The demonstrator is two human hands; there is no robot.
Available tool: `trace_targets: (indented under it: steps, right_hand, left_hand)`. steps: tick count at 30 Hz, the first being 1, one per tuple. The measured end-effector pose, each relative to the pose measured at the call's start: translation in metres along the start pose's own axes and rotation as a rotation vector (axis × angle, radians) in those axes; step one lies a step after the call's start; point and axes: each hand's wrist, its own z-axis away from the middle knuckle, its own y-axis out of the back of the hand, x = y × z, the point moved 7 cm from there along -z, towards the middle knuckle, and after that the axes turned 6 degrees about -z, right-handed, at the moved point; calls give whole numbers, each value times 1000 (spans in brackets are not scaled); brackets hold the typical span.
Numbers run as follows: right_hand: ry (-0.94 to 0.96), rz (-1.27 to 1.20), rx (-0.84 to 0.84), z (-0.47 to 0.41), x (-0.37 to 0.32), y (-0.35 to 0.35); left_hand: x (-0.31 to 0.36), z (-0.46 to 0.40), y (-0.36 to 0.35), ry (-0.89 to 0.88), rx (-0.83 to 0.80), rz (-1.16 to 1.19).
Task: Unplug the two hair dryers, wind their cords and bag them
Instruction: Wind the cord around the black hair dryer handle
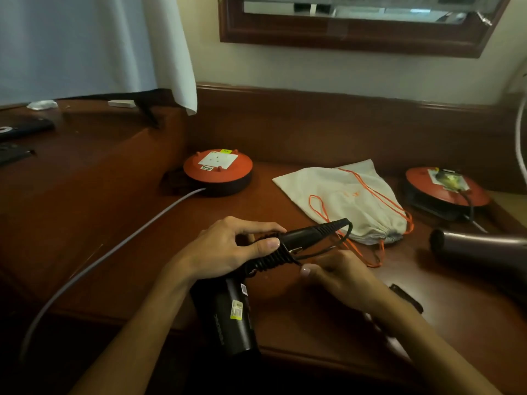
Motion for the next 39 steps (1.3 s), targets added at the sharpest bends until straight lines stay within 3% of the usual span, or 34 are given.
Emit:
trace_targets:
  steps: [3,7,11,19,25,32,39]
  right_hand:
    - [34,-126,-76,-7,-10,6]
    - [-64,4,-160,-16,2,15]
    - [-95,183,-292,-26,12,10]
    - [-240,89,-437,-24,-23,42]
    - [-254,285,-407,-38,-55,30]
    - [-264,370,-398,-40,-57,24]
    - [-199,299,-176,-31,-60,48]
  left_hand:
    - [4,1,-5,-16,-2,-24]
    - [14,3,-14,-28,-40,-155]
    - [35,3,-26,-164,-98,-407]
    - [34,-9,-38,-148,-172,-543]
    - [33,-13,-37,-101,-184,-619]
    - [31,-18,-46,11,-373,-518]
    - [22,-25,-26,13,-216,-400]
